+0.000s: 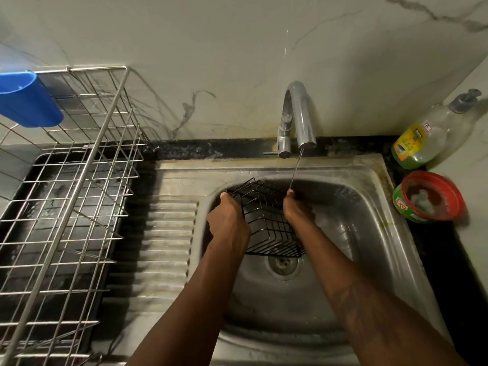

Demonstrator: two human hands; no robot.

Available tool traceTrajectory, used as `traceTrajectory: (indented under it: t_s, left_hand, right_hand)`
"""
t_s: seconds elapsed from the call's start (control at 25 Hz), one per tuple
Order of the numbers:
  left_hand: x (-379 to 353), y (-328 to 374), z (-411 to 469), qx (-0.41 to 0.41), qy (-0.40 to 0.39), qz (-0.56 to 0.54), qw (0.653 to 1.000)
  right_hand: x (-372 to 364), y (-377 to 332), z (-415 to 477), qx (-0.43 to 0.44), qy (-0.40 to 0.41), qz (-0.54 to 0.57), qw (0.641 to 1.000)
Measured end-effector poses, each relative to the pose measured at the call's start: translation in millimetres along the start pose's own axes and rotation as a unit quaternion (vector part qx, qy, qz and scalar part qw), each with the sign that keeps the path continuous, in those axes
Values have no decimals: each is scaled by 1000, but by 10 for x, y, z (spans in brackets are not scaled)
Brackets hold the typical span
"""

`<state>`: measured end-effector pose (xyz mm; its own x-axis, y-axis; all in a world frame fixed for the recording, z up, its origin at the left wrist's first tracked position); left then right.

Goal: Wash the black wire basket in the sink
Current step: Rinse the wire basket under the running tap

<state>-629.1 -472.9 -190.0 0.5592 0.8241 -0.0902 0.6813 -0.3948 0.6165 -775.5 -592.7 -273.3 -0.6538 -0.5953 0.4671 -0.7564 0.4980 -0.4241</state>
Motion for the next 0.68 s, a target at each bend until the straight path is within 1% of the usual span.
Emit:
traceTrajectory:
  t_s: [0.04, 0.12, 0.16, 0.2, 0.24, 0.32, 0.36, 0.44, 0.56, 0.64, 0.68]
  left_hand:
    - [5, -9, 17, 3, 15, 2, 1000]
    - [36, 14, -17, 17, 54, 0, 998]
    - [38, 21, -4, 10, 61, -10, 998]
    - [32, 8, 12, 9, 63, -15, 998]
    - [20, 6, -21, 0, 60, -3, 998]
    - [-12, -38, -7, -21, 58, 10, 998]
    - [-39, -65, 13, -29, 57, 18, 998]
    - [-89, -68, -17, -36, 61, 51, 996]
    - [-105, -31, -61, -49, 61, 93, 993]
    - [-86, -25, -107, -52, 66, 84, 993]
    - [-80, -29, -121, -51, 68, 80, 993]
  right_hand:
    - [-64, -36, -44, 8, -4, 0, 1000]
    - [-220, -218, -365, 79, -42, -10, 996]
    - [-275, -305, -503, 126, -50, -19, 991]
    - [-324, -274, -488, 139, -52, -4, 989]
    - [-283, -225, -399, 121, -45, 8, 992]
    - [-134, -93, -142, 44, 7, 61, 997]
    - [-47, -23, -15, 15, 17, 94, 995]
    - [-4, -44, 8, 5, 10, 137, 991]
    - [-108, -305, -528, 68, -32, 97, 992]
    - [-189, -364, -803, 125, -58, 80, 987]
    - [-198, -363, -867, 143, -57, 77, 985]
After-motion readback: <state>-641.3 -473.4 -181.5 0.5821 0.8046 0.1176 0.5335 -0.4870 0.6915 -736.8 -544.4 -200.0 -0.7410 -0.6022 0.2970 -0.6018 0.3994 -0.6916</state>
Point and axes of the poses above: each hand's wrist, its own z-axis towards the middle knuckle, its own x-axis out of the back of the hand, y = z × x, the point moved 5 cm from there along z, towards the middle knuckle, and after that the axes turned 14 degrees about -y, right-handed, at the moved point
